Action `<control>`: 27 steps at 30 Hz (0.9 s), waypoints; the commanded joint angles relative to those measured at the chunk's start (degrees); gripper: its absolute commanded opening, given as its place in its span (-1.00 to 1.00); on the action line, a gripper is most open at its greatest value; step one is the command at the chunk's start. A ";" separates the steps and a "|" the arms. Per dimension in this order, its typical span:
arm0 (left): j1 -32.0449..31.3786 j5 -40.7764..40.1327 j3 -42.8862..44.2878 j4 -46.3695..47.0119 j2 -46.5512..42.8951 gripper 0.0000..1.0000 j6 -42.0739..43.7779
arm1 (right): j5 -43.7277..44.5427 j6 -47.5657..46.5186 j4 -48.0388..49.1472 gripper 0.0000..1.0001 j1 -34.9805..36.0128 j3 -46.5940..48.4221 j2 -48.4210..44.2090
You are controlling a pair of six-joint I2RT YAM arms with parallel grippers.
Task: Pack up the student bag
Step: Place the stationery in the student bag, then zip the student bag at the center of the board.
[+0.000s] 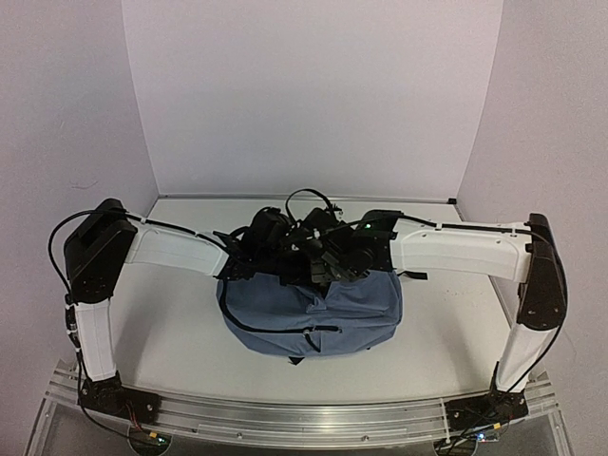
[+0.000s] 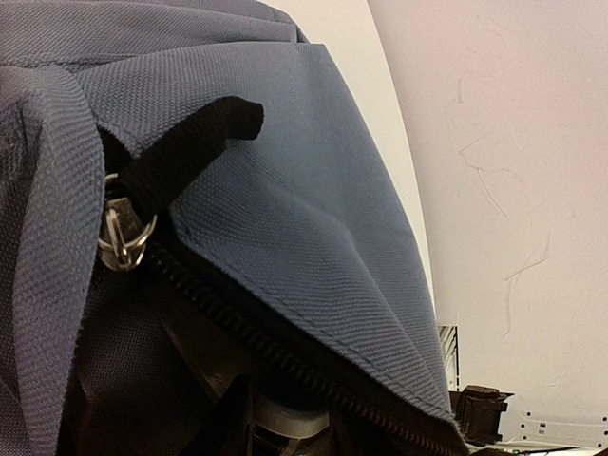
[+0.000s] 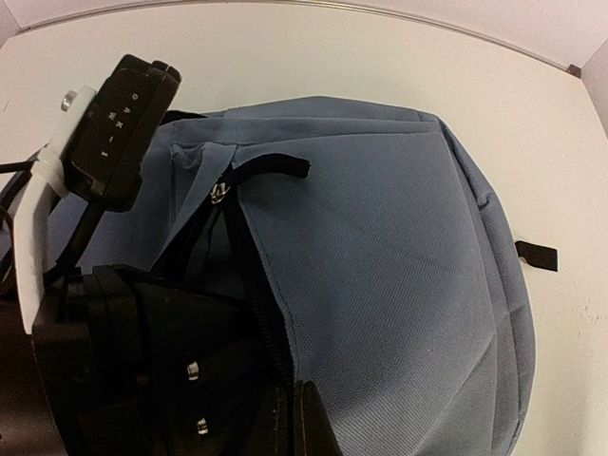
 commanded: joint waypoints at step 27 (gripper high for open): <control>0.43 -13.14 -10.25 -14.89 -17.14 -0.03 0.95 | -2.41 0.92 3.70 -1.00 0.04 -2.03 -4.58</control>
